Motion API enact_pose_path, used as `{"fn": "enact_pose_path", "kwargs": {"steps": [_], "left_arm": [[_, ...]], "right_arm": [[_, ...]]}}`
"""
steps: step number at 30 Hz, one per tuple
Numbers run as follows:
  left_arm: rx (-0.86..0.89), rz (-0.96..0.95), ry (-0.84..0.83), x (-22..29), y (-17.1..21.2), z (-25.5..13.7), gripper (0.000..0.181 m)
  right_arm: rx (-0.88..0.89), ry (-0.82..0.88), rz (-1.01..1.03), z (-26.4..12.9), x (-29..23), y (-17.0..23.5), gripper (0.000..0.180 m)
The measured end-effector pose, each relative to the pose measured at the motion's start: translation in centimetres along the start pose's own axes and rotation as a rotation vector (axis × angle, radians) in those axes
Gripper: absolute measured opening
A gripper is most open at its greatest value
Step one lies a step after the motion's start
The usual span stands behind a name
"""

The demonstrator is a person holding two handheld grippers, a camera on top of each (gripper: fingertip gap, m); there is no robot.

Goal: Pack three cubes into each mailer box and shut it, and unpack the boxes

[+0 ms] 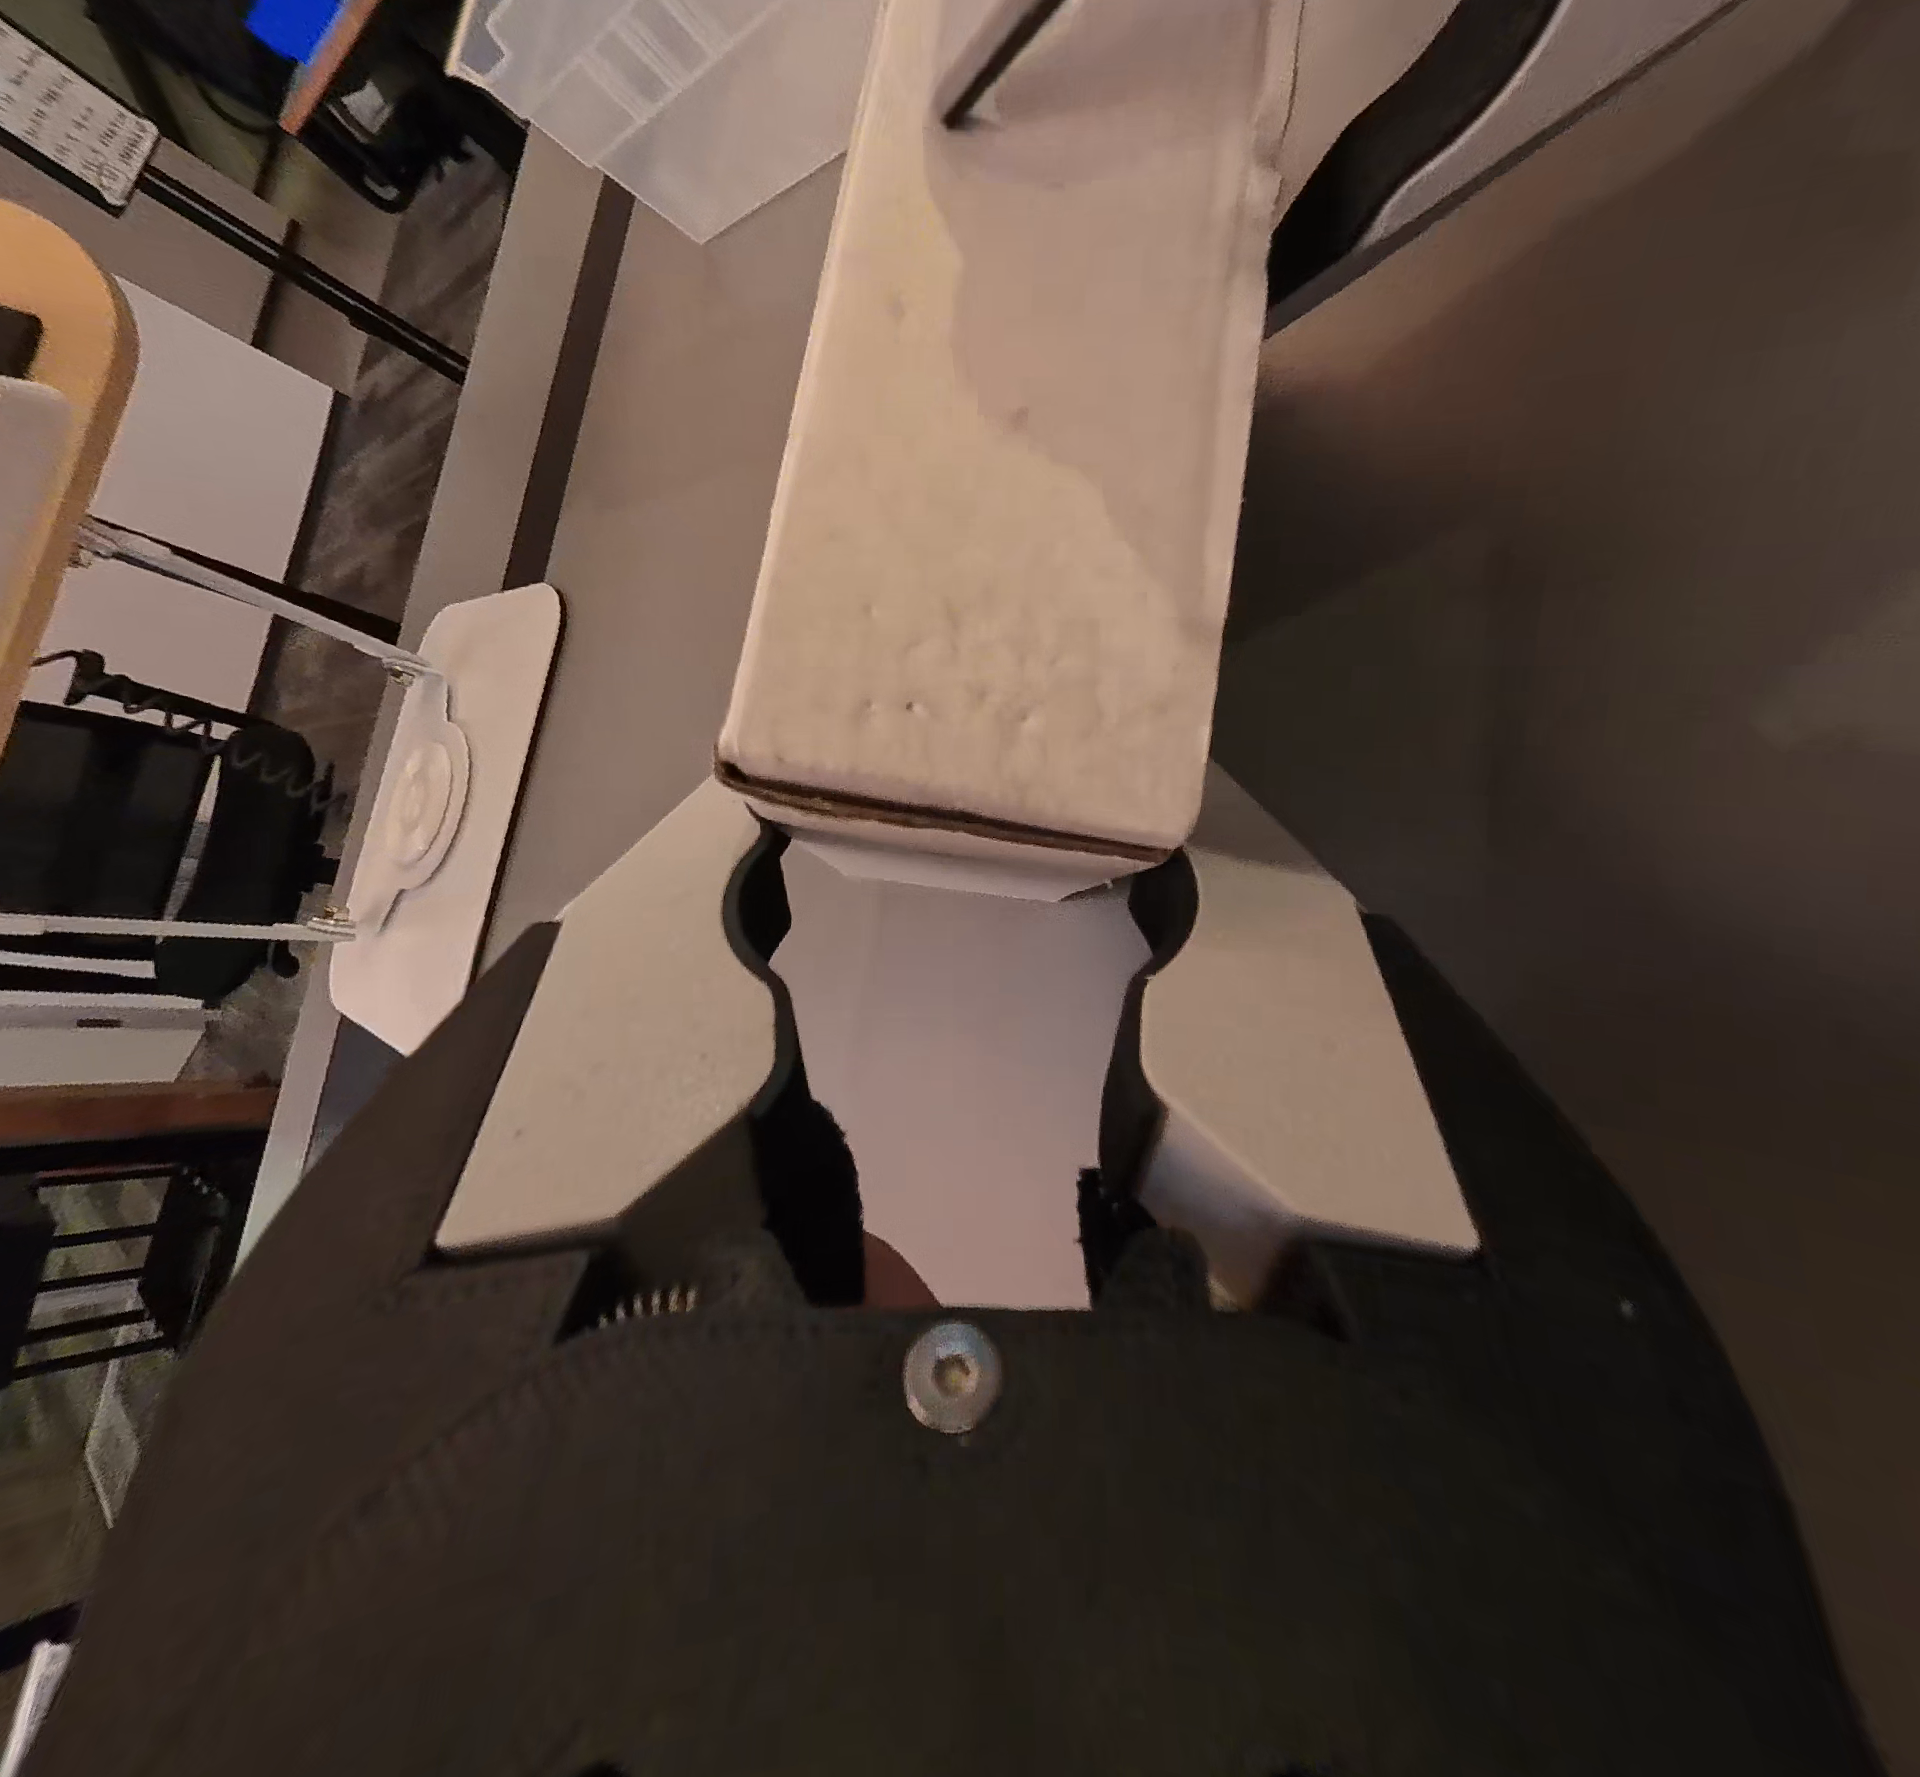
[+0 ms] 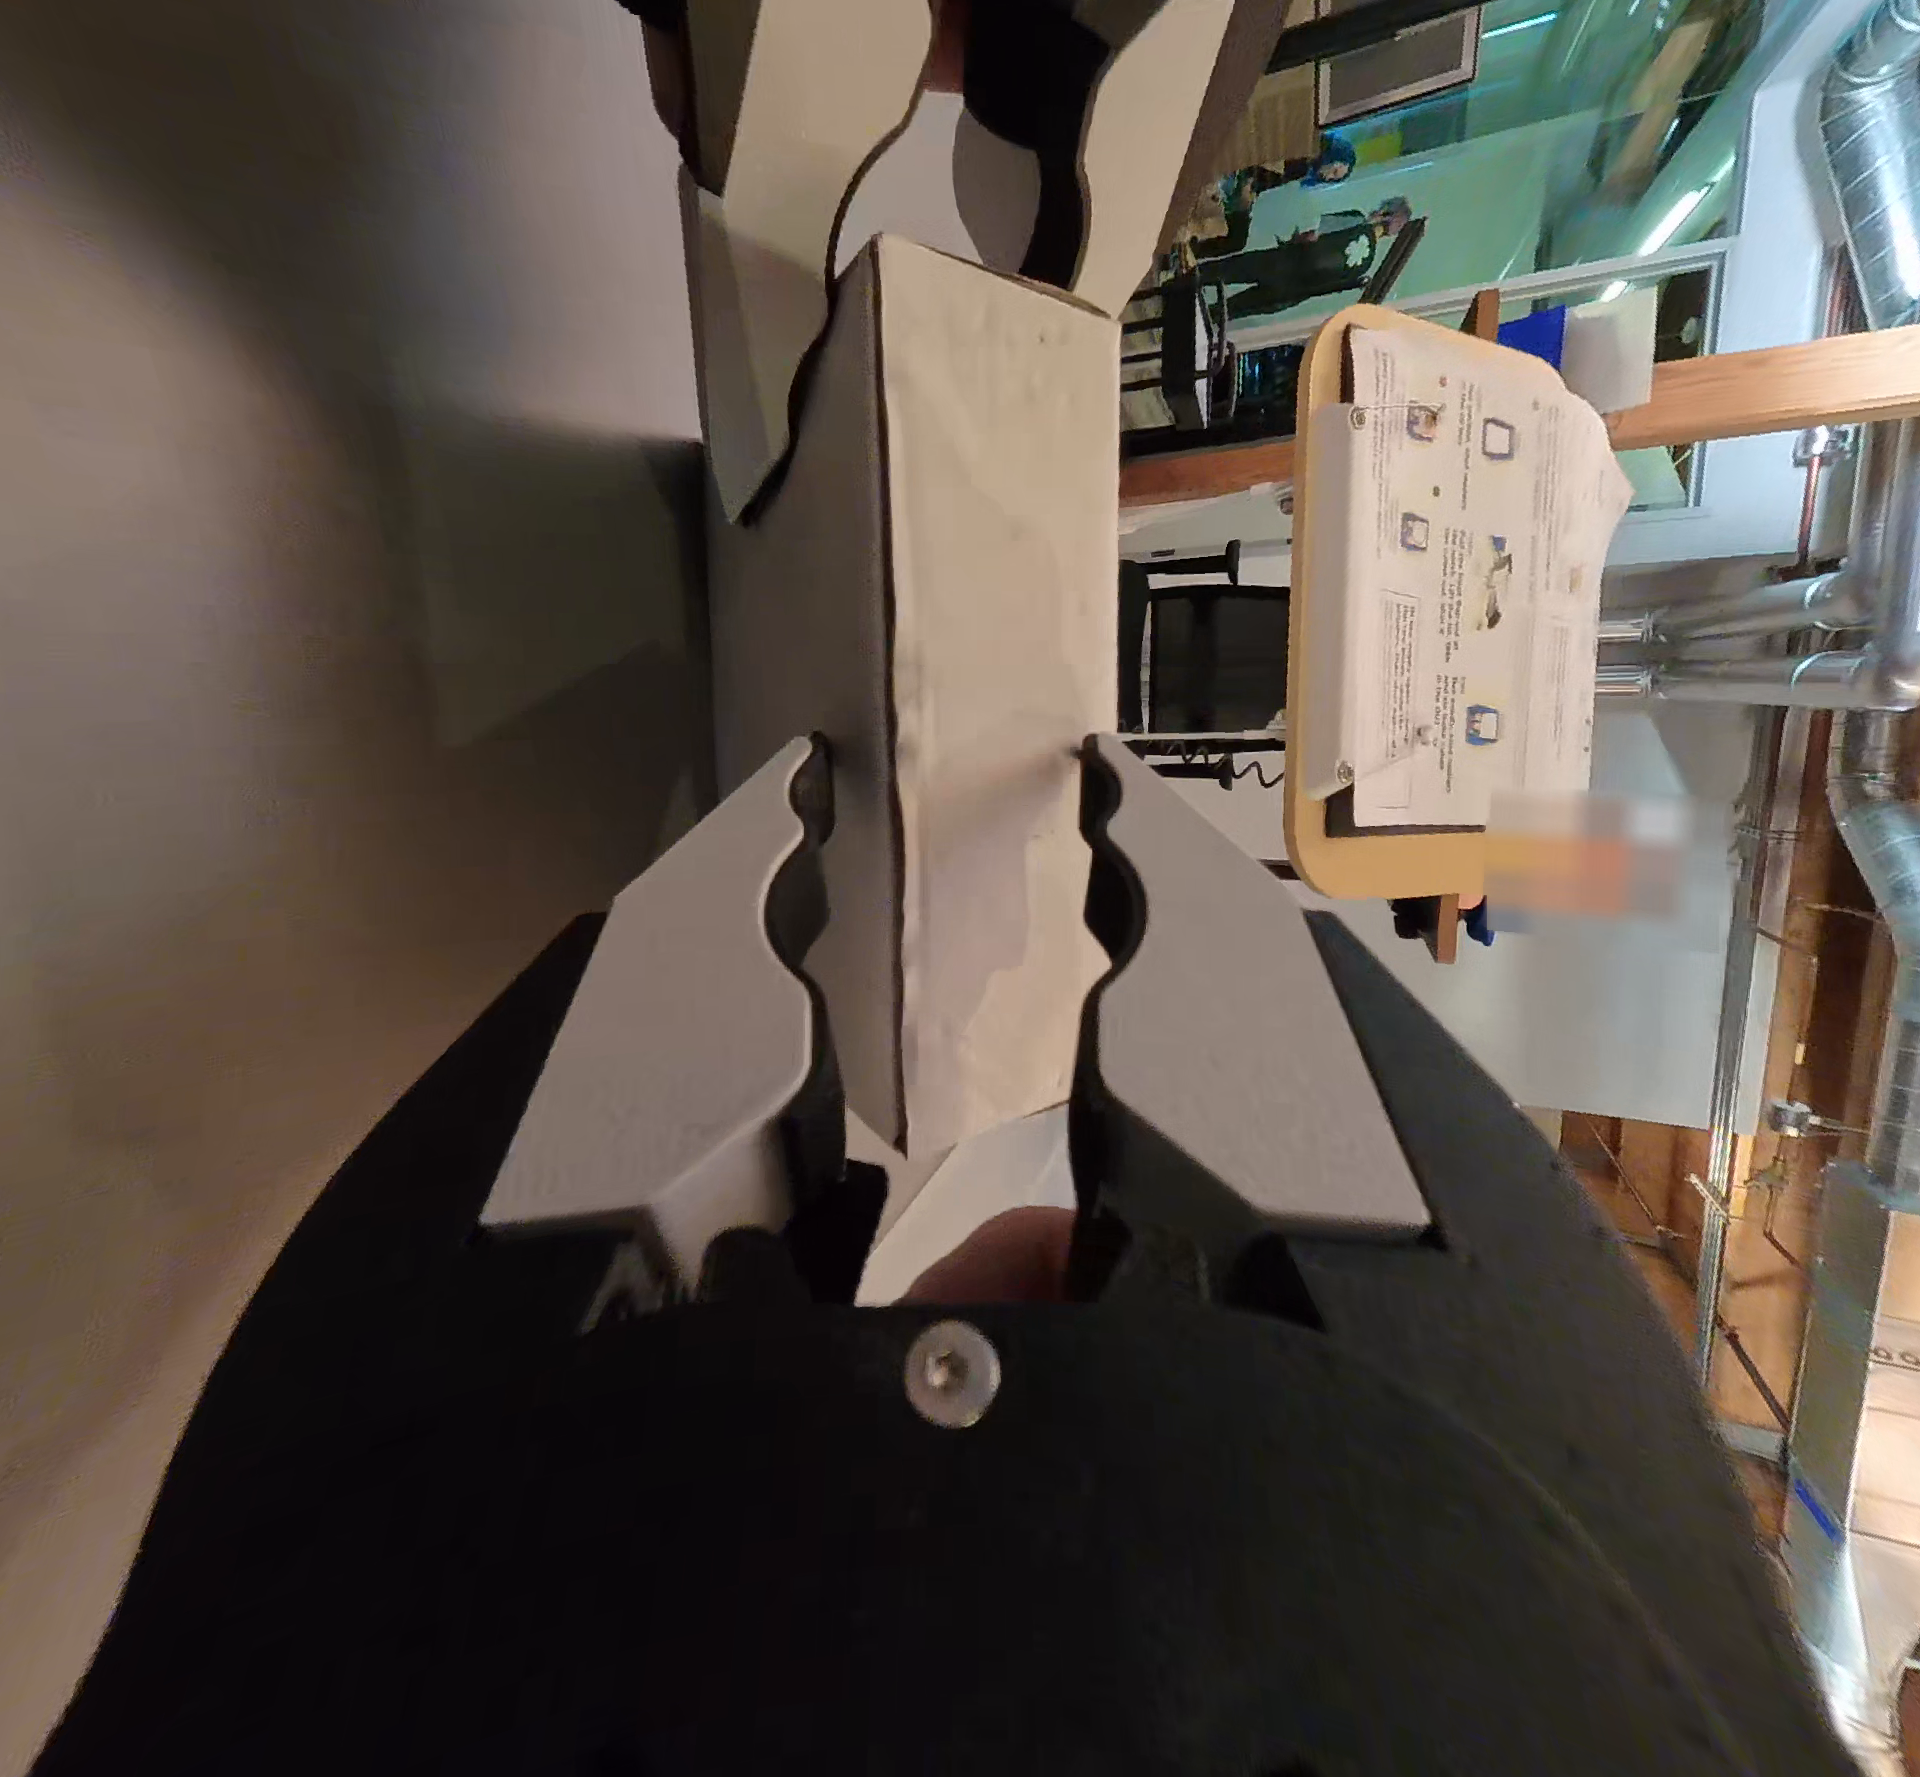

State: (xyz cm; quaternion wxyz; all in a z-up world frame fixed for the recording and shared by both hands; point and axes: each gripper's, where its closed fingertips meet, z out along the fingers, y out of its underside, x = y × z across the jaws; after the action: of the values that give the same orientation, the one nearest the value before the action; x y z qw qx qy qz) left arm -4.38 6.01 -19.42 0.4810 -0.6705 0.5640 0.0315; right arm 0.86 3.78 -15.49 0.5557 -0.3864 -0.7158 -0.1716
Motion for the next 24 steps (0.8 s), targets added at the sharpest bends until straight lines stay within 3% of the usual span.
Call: {"fn": "enact_pose_path", "kwargs": {"steps": [4, 10, 13, 24], "left_arm": [[-0.005, 0.013, 0.008, 0.0, 0.0, 0.0, 0.064], [-0.003, 0.033, 0.015, -0.1, 0.1, 0.1, 0.064], [-0.011, 0.033, 0.015, -0.2, 0.1, 0.2, 0.064], [-0.042, 0.077, 0.011, -0.2, 0.2, 0.2, 0.063]], "right_arm": [[0.075, -0.057, 0.059, -0.7, -0.3, -0.9, 0.027], [0.135, -0.171, 0.186, -1.0, -0.4, -1.1, 0.020], [0.180, -0.216, 0.231, -1.4, -0.4, -1.4, 0.000], [0.211, -0.205, 0.381, -1.8, 0.0, -1.5, 0.000]]}}
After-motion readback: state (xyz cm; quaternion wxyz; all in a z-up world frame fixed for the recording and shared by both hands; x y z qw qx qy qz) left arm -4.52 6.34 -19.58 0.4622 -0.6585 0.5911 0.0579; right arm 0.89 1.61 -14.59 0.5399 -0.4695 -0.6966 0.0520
